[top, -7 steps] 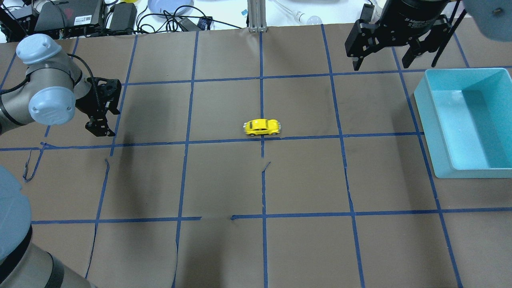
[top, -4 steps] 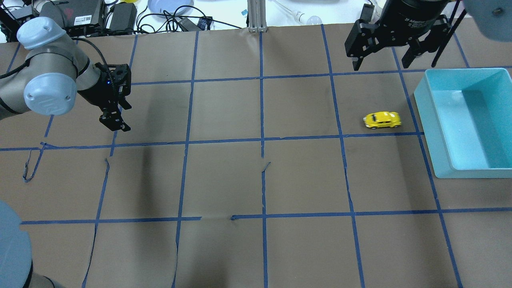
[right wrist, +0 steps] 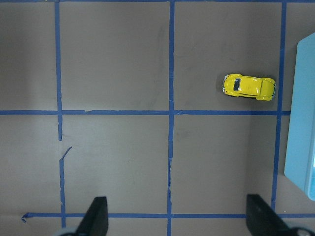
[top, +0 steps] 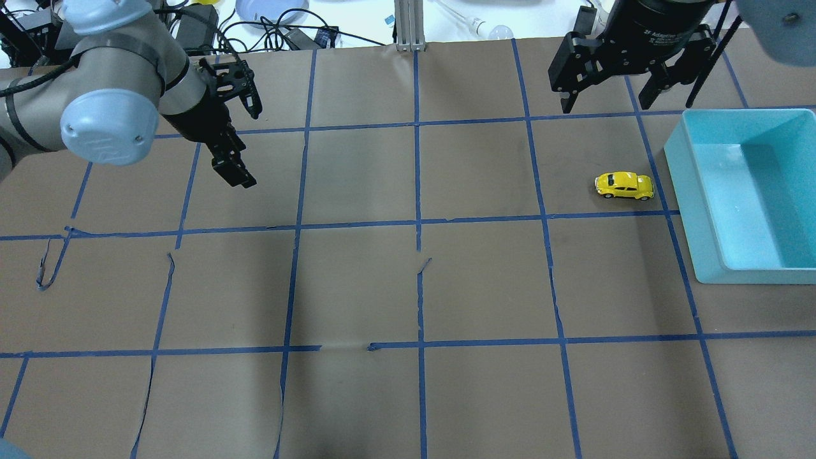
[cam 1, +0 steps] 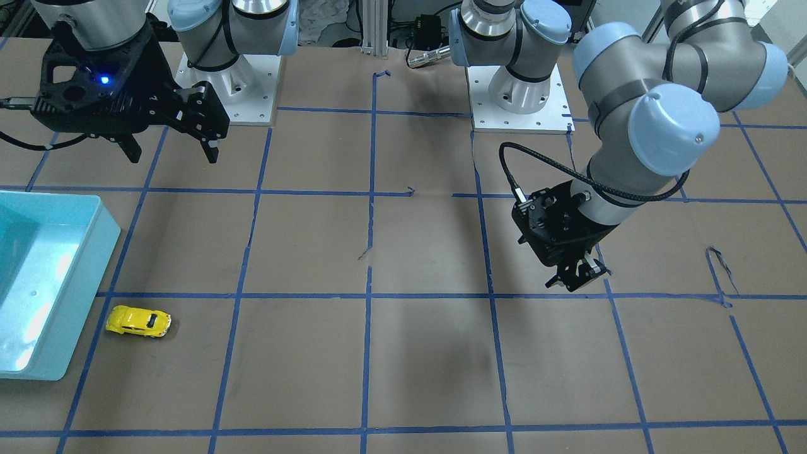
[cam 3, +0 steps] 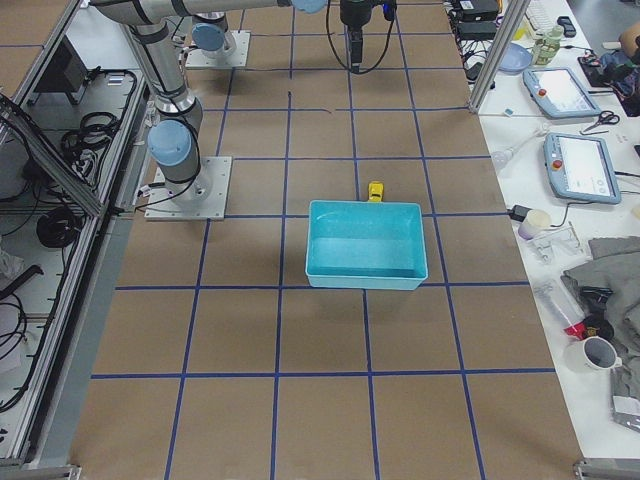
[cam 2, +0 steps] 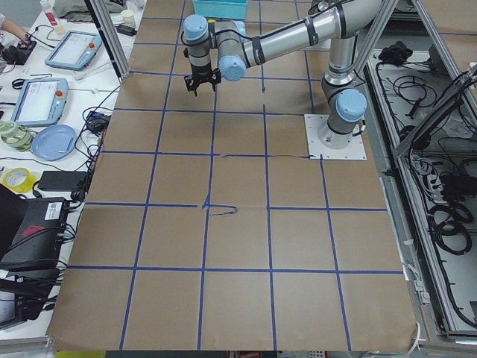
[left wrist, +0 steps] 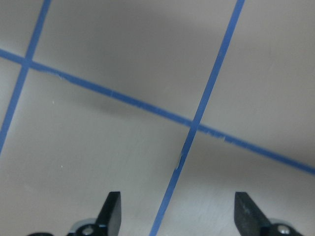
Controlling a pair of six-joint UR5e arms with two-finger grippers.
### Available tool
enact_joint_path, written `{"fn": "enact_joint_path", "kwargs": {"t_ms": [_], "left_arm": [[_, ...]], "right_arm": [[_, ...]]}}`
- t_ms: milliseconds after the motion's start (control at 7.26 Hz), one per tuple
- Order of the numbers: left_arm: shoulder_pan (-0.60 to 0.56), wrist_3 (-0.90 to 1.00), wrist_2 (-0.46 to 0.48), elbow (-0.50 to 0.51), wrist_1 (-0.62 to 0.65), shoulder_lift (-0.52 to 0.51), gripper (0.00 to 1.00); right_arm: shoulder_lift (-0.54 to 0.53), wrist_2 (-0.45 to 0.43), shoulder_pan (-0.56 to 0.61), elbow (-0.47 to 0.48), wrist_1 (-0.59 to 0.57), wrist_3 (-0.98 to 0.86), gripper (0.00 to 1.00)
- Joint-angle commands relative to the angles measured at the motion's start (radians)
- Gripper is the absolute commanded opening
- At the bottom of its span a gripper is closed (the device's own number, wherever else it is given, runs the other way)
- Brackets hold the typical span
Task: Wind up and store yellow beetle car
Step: 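Lower the right gripper onto the car while the left arm lifts away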
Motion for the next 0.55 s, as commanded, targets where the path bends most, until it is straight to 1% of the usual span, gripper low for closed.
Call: {"fn": "enact_joint_path", "kwargs": {"t_ms": [0,138,275,413], "left_arm": [[-0.028,-0.247,-0.005,0.073,-0.151,0.042,0.84],[-0.040,-0.345,-0.002,0.073,-0.153,0.062,0.84],[-0.041,-0.403,0.007,0.073,-0.159,0.092,0.85],[-0.041,-0.512,0.015,0.073,-0.167,0.120,0.86]], "right_arm": [[0.003,0.001,-0.009,-0.005,-0.032,-0.057,1.00],[0.004,0.000,-0.023,-0.006,-0.041,-0.160,1.00],[0.005,-0.003,-0.052,0.000,-0.053,-0.364,1.00],[0.014,0.001,-0.081,0.004,-0.055,-0.535,1.00]]}}
